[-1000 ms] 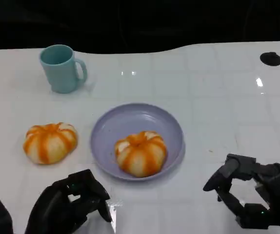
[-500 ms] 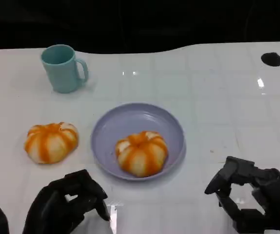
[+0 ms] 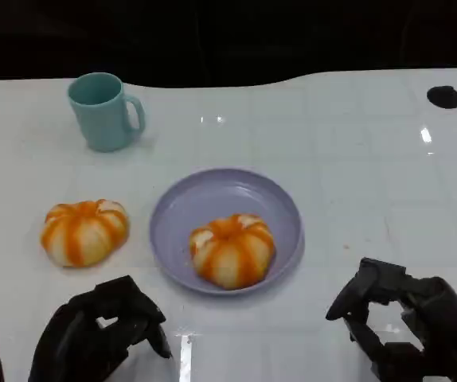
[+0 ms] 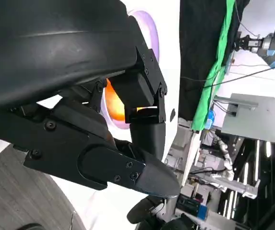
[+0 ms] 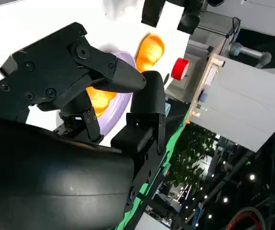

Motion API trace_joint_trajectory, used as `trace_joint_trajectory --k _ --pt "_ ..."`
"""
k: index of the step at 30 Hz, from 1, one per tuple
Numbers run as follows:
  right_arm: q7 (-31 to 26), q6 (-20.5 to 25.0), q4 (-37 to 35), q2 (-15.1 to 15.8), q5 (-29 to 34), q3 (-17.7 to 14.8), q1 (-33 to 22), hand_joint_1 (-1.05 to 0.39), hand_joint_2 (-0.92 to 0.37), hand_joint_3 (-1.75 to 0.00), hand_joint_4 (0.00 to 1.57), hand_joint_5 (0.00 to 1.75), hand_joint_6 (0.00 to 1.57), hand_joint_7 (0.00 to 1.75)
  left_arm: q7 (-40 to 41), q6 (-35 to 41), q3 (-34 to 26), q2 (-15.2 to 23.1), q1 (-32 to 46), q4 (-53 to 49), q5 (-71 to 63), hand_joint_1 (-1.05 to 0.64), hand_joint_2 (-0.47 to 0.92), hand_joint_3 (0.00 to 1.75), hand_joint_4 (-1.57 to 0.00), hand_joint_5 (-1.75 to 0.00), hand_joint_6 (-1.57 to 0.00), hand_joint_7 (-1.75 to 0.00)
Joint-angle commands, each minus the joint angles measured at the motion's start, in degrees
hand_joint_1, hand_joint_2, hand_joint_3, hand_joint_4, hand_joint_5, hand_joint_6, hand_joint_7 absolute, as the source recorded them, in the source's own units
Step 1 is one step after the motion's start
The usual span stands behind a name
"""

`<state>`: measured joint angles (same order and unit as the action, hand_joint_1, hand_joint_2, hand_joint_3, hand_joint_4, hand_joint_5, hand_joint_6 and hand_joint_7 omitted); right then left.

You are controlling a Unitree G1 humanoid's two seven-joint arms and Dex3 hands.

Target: Grasp the bread from the table and place it into the plate.

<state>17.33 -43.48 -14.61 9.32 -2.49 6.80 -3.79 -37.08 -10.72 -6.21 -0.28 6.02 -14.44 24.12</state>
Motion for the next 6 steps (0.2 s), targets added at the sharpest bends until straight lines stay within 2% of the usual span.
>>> trace_joint_trajectory --k 1,6 --pt "-0.21 -0.81 -0.09 0.26 -0.02 -0.98 0.11 -0.36 -0.59 -0.89 0.76 1.74 0.76 1.33 -0.26 -0.62 -0.11 0.78 0.09 -0.35 -0.18 -0.92 0.84 0.0 -0.71 -1.7 -0.99 -0.93" --pt "-0.16 -1.38 -0.53 0.28 0.03 -1.14 0.19 -0.35 -0.59 -0.89 0.76 1.74 0.77 1.32 -0.16 -0.05 -0.03 0.62 0.27 -0.04 0.09 -0.91 0.83 0.0 -0.72 -1.69 -1.0 -0.91"
